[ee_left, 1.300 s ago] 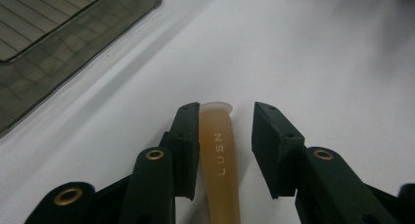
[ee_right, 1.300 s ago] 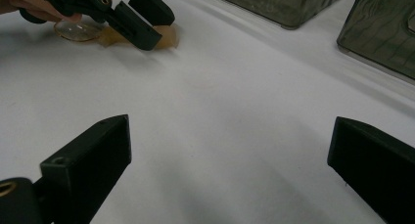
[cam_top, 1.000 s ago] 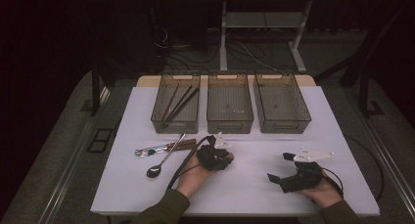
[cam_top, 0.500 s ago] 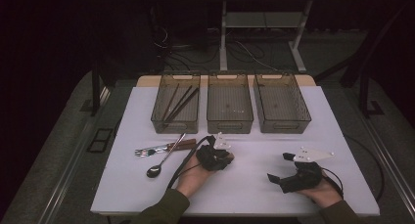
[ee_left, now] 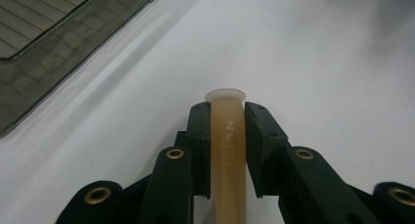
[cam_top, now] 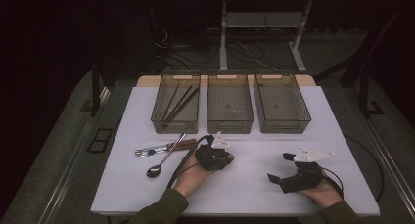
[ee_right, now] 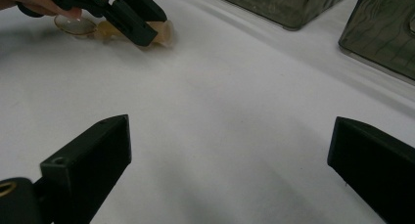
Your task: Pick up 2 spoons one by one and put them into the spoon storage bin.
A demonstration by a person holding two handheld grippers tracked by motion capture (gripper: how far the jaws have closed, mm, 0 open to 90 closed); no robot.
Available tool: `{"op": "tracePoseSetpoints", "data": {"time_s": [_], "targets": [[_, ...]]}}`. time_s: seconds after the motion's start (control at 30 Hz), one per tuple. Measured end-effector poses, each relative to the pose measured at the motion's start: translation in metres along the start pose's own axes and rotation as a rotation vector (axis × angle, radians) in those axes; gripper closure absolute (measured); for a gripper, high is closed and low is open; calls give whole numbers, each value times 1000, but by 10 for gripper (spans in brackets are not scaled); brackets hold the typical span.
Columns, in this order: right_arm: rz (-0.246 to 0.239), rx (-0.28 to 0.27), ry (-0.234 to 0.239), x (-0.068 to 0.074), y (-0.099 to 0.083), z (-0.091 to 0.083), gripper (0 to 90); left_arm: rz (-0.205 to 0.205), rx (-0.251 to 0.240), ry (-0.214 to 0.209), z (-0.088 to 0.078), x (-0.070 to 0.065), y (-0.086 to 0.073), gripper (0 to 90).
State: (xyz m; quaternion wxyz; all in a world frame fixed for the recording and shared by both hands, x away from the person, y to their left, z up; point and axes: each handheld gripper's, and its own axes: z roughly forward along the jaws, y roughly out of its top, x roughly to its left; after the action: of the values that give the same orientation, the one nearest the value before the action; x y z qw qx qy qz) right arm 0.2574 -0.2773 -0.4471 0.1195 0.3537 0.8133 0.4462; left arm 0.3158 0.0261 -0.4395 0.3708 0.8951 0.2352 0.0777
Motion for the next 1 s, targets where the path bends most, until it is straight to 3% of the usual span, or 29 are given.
{"op": "tracePoseSetpoints", "data": {"time_s": [0.27, 1.0], "targets": [[-1, -2, 1, 0, 0, 0, 22, 1, -17, -20, -7, 0, 2, 738], [-1, -1, 3, 0, 0, 0, 22, -26, -123, -40, -42, 6, 12, 741]]}}
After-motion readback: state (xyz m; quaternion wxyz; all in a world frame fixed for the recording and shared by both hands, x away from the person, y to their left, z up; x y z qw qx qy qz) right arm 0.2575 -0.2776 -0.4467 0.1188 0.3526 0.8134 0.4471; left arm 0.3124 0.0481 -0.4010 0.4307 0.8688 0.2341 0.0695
